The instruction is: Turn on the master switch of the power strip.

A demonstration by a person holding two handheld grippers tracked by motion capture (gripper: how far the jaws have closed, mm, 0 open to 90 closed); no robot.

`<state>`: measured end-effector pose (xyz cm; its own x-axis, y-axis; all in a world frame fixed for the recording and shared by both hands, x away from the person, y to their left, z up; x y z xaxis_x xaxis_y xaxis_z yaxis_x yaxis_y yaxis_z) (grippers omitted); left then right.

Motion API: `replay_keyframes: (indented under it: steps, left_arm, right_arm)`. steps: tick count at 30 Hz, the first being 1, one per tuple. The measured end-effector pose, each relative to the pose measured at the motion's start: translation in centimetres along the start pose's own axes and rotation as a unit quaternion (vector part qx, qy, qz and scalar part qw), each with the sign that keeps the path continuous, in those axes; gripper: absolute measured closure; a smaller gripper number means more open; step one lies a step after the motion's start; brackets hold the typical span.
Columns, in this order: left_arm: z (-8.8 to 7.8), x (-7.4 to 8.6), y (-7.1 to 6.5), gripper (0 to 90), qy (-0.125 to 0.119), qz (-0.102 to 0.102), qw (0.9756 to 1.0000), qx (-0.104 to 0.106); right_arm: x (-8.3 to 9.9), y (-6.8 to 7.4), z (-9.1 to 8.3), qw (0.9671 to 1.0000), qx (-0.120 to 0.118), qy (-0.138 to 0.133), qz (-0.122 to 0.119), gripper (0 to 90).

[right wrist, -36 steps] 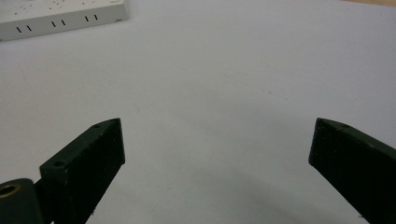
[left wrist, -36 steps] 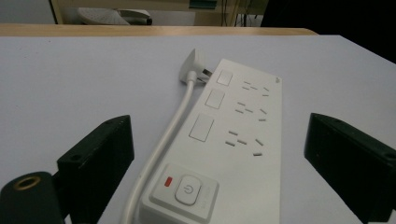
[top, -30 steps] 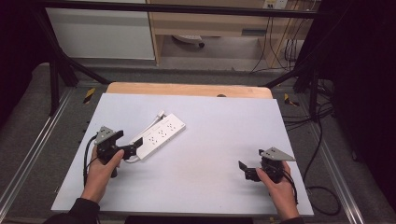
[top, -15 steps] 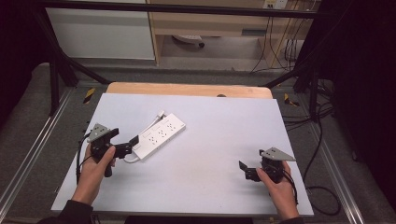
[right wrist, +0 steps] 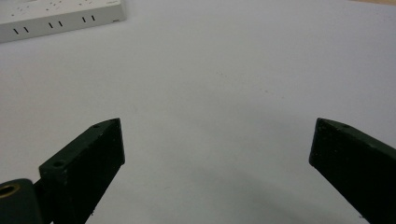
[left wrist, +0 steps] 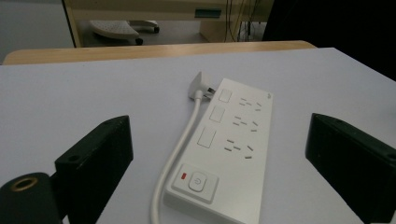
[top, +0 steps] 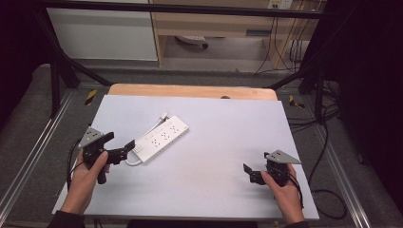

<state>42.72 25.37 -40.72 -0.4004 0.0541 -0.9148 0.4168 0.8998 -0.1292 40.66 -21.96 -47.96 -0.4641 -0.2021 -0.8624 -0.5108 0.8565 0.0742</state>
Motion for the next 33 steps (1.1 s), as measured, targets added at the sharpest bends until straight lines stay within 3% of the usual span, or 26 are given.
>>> replay_keyframes:
  steps: [33]
  left_arm:
    - [-4.4,2.6,2.7,7.5,0.004,-0.012,0.9998,-0.017]
  right_arm:
    - [0.1,-0.1,0.1,1.0000,0.001,0.003,-0.003,3.8]
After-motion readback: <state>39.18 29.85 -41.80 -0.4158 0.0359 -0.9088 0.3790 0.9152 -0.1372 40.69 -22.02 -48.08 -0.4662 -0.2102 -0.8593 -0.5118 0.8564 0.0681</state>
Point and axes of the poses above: each handheld gripper's, and its own axes: z roughly forward along the jaws, x roughly out of its underside, y roughly to its left, the point moved 7 cm from there along z, roughly forward along the jaws, and after that the axes turned 2 degrees about -x, right-handed, at the moved point
